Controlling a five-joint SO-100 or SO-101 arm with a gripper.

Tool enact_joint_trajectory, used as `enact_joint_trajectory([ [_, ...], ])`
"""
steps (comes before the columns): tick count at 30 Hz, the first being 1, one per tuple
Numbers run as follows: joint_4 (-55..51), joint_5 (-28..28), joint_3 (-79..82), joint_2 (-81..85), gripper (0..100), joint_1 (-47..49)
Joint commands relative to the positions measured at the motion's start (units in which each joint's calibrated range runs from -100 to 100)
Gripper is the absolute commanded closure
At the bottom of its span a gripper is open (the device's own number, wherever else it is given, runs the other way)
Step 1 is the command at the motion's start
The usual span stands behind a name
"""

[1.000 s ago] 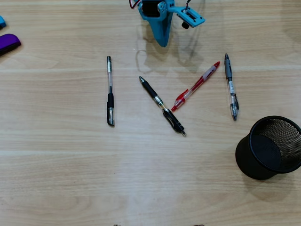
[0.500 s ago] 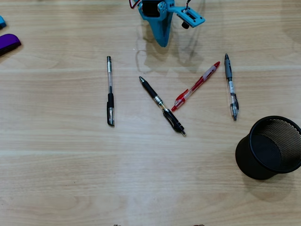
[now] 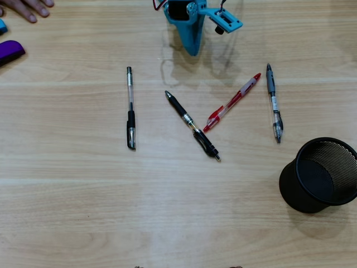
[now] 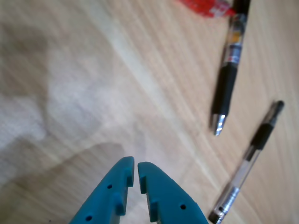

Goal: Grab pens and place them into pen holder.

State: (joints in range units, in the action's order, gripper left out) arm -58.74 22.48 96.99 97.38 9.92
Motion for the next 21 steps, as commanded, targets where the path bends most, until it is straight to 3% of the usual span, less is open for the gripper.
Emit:
enact_joint_trajectory([
  [1, 0.68, 0.41, -10.30, -11.41, 97, -0.73],
  [4, 1.63, 0.47, -24.79, -29.84, 92, -3.06],
  [7, 1.54, 0.26, -44.34, -53.17, 81, -7.02],
  [9, 1.29, 0.20, -59.55, -68.97, 75, -9.03],
  [10, -1.29, 0.57, -74.94, -83.85, 72, -10.48],
  [15, -19.43, 9.51, -112.16, -116.06, 72, -15.16],
  [21, -32.58, 13.32, -141.40, -135.58, 72, -18.23],
])
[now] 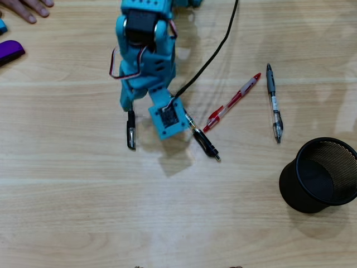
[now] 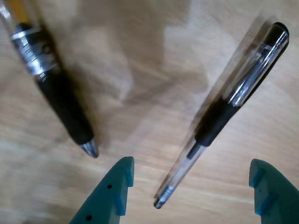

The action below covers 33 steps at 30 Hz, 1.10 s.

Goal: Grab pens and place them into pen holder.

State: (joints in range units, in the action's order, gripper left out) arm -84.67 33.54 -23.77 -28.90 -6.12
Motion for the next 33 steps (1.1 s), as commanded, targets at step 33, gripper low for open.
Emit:
enact_joint_trajectory([
  [33, -5.19, 19.52, -57.40, 7.01, 98, 11.77],
])
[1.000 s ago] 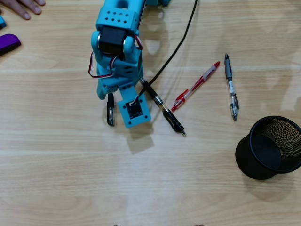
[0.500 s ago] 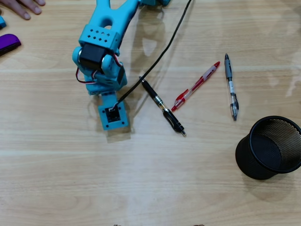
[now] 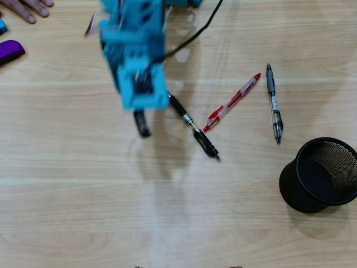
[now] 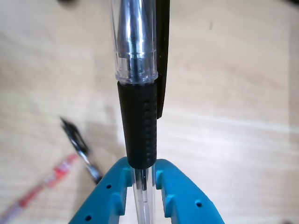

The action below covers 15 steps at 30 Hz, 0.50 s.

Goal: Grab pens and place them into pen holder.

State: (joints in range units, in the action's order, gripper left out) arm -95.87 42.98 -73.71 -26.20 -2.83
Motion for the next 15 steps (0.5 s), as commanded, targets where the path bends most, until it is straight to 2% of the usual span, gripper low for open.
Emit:
enact_joint_trajectory([
  [1, 9.70, 12.01, -7.28, 3.63, 98, 11.94],
  [4, 24.14, 15.14, -4.75, -0.18, 98, 21.78],
  [5, 33.77, 15.62, -2.30, -3.47, 98, 26.70],
  [8, 46.40, 16.71, 1.59, -8.12, 98, 31.78],
  [9, 53.88, 17.24, 3.40, -11.34, 98, 34.28],
  [15, 68.49, 17.29, 10.55, -17.08, 98, 37.26],
])
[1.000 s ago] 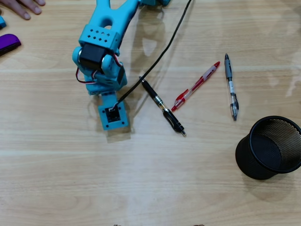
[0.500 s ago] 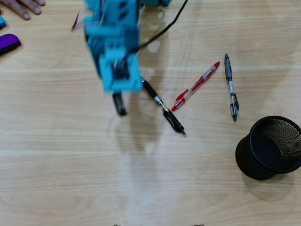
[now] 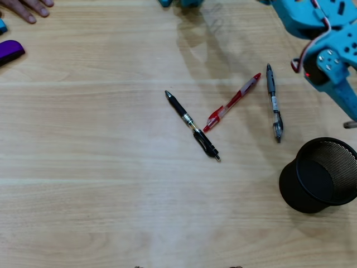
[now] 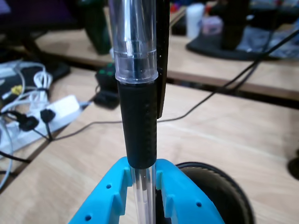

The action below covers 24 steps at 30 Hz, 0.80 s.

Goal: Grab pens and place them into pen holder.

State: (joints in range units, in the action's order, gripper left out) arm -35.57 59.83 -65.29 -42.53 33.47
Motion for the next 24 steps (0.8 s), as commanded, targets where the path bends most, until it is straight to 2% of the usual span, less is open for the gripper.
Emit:
enact_joint_trajectory([
  [1, 9.14, 0.28, 2.96, -1.09, 98, 0.96],
  [19, 12.32, -2.54, 11.29, -2.10, 98, -4.68],
  [24, 14.56, -2.28, 14.46, -2.02, 89, -4.44],
])
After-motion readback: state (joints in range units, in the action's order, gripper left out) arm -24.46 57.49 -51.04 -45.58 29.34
